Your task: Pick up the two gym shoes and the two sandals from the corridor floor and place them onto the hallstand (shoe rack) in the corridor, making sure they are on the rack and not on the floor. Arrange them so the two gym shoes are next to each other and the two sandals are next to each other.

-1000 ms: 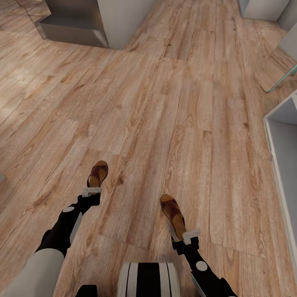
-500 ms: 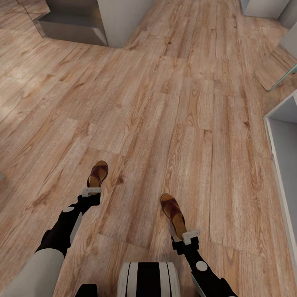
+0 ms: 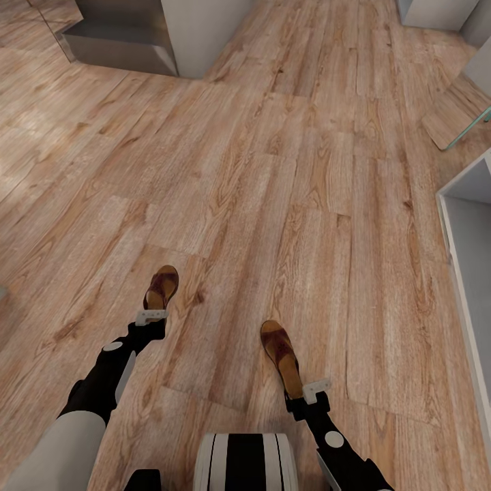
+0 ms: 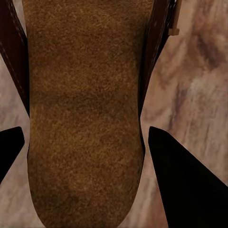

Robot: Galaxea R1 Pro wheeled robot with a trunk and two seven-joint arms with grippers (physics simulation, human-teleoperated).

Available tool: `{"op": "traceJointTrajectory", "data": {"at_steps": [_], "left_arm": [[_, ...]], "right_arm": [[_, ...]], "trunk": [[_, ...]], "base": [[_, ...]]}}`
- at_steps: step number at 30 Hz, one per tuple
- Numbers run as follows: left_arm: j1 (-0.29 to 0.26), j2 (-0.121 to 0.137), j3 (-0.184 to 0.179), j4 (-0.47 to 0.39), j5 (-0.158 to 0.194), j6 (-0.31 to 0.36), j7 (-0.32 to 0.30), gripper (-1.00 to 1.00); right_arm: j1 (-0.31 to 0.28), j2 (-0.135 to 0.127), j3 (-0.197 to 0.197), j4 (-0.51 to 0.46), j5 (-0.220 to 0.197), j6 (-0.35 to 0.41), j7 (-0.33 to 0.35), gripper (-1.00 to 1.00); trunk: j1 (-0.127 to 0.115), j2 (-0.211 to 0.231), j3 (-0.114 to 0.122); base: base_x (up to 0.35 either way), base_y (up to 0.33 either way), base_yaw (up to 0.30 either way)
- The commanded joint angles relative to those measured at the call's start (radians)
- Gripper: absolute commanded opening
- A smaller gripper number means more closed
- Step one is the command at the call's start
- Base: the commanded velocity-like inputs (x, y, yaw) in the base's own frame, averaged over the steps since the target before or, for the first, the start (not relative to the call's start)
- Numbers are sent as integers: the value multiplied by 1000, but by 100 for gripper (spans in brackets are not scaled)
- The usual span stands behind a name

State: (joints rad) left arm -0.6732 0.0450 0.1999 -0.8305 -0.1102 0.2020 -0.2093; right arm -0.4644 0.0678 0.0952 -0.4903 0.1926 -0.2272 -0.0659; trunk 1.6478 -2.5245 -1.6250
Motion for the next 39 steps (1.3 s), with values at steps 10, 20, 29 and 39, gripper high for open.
{"op": "traceJointTrajectory", "data": {"at_steps": [10, 20, 29, 39], "left_arm": [[2, -1, 4, -2, -10, -7, -9, -100], [9, -1, 4, 3, -10, -8, -8, -100], [113, 2, 8, 10, -12, -55, 1, -100], [234, 6, 14, 15, -11, -203, 7, -100]], "right_arm": [[0, 0, 1, 1, 4, -1, -5, -100], [0, 0, 4, 2, 4, -9, -6, -100], [0, 0, 6, 7, 5, -34, -6, -100], [1, -1, 7, 13, 8, -68, -6, -100]], "trunk": [[0, 0, 0], [-4, 2, 30], [-8, 4, 65], [-12, 6, 104]], "base": [[0, 0, 0], [0, 0, 0], [0, 0, 0], [0, 0, 0]]}}
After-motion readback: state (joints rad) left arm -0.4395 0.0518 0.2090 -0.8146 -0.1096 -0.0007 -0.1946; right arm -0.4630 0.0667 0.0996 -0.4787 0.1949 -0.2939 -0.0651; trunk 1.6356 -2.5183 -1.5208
